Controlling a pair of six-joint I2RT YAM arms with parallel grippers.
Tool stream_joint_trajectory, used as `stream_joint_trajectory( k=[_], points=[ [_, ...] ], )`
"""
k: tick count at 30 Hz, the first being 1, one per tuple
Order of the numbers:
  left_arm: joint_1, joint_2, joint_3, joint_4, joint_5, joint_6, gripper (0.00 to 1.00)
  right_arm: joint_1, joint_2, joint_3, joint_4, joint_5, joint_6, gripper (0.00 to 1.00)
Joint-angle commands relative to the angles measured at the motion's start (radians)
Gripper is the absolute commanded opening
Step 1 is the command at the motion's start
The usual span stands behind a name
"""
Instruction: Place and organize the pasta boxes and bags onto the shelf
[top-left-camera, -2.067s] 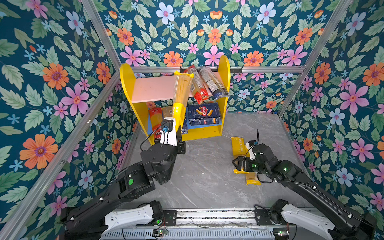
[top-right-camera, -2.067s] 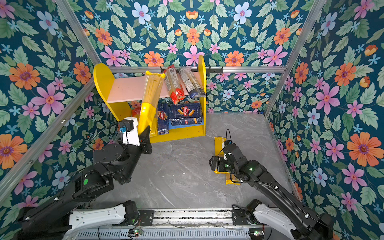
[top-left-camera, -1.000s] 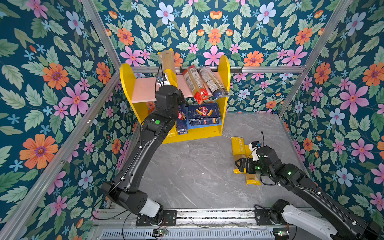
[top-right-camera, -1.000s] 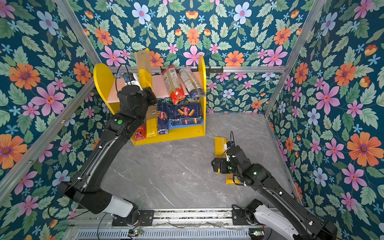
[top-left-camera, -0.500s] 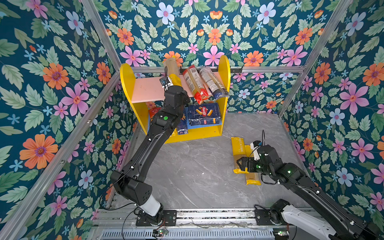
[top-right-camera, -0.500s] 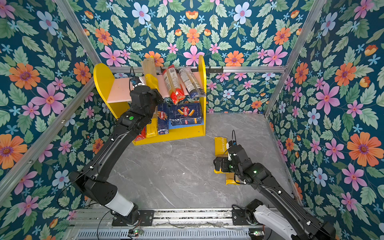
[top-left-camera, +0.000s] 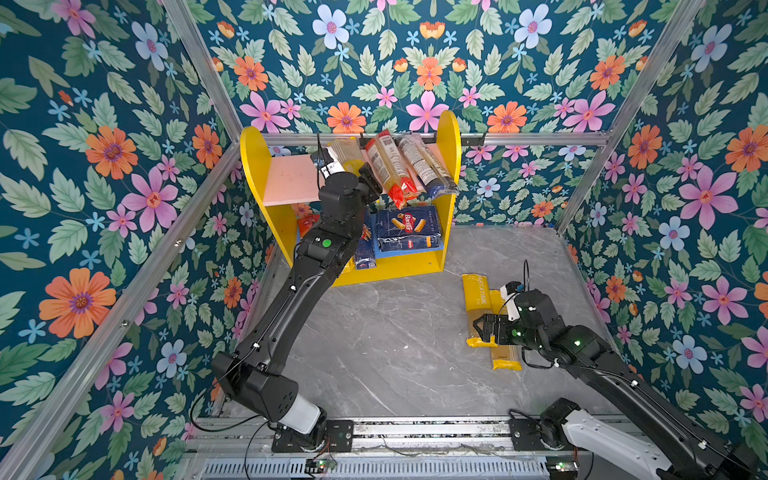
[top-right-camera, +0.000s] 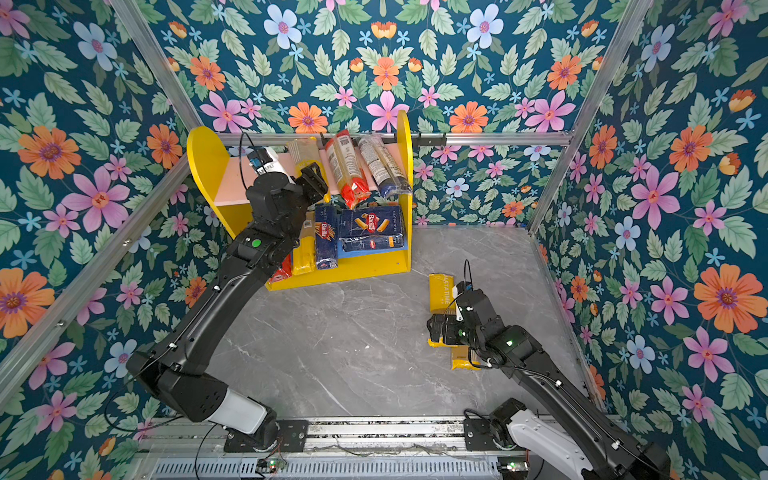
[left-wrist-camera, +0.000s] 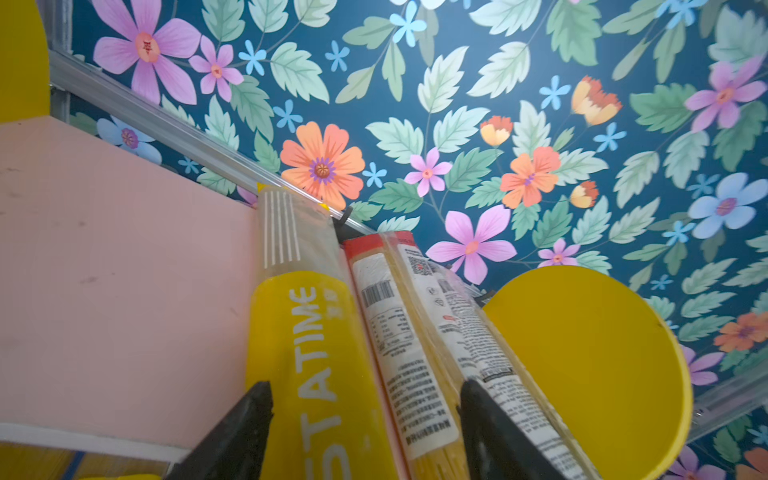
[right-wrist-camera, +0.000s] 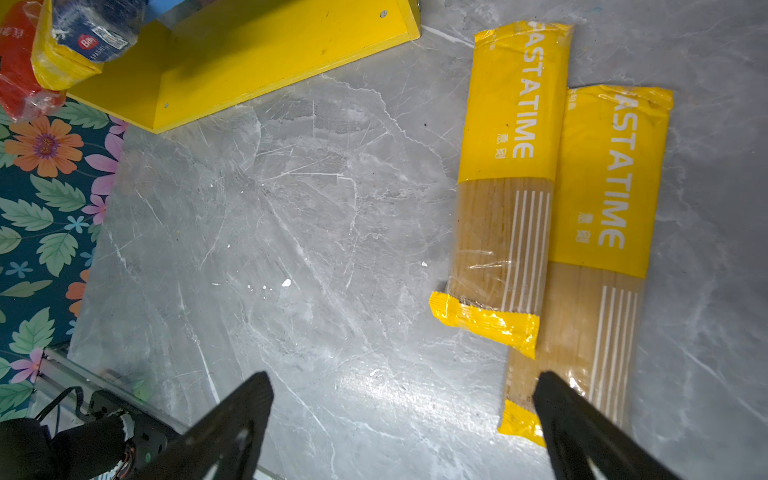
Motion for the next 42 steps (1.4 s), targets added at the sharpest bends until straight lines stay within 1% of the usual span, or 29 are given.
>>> stream_joint_trajectory(
  k=[1,5,8,10,12,15,17,21,26,29,34,38,42],
  points=[
    [-0.01,-0.025,-0.014,0.075,0.041,0.028,0.79,-0.002,-0.008,0.012,-0.005,0.019,-0.004,0.99],
    [-0.041,-0.064,-0.027,0.054,0.048,0.054,0.81,-0.002,-0.01,0.018,-0.022,0.038,-0.004,0.99],
    [-0.083,-0.133,-0.099,0.071,0.036,0.085,0.83,-0.003,-0.004,0.02,-0.031,0.05,0.0,0.99],
    [-0.131,-0.197,-0.183,0.086,0.001,0.11,0.87,-0.005,0.003,0.02,-0.033,0.051,0.003,0.99],
    [-0.188,-0.27,-0.277,0.095,-0.036,0.128,0.93,-0.009,0.013,0.018,-0.029,0.049,0.004,0.99],
    [-0.261,-0.375,-0.426,0.12,-0.057,0.161,0.96,-0.018,0.046,0.006,-0.003,0.03,0.003,0.99],
    [-0.291,-0.441,-0.532,0.139,-0.058,0.176,0.97,-0.026,0.077,0.001,0.008,0.024,0.005,0.99],
    [-0.326,-0.538,-0.728,0.12,-0.039,0.15,1.0,-0.031,0.134,-0.02,0.044,0.016,0.015,0.99],
    [-0.368,-0.616,-0.978,0.11,-0.037,0.091,1.0,-0.04,0.205,-0.047,0.095,0.004,0.017,0.99],
    [-0.391,-0.648,-1.098,0.108,-0.043,0.041,1.0,-0.044,0.249,-0.056,0.112,0.011,0.023,0.99],
    [-0.425,-0.717,-1.219,0.104,-0.059,-0.004,1.0,-0.055,0.329,-0.061,0.142,0.022,0.032,0.99],
    [-0.437,-0.79,-1.27,0.076,-0.104,-0.011,1.0,-0.056,0.43,-0.041,0.145,0.075,0.03,0.99],
    [-0.438,-0.865,-1.312,0.045,-0.121,-0.015,0.99,-0.056,0.529,-0.017,0.172,0.07,0.034,0.99]
  ],
)
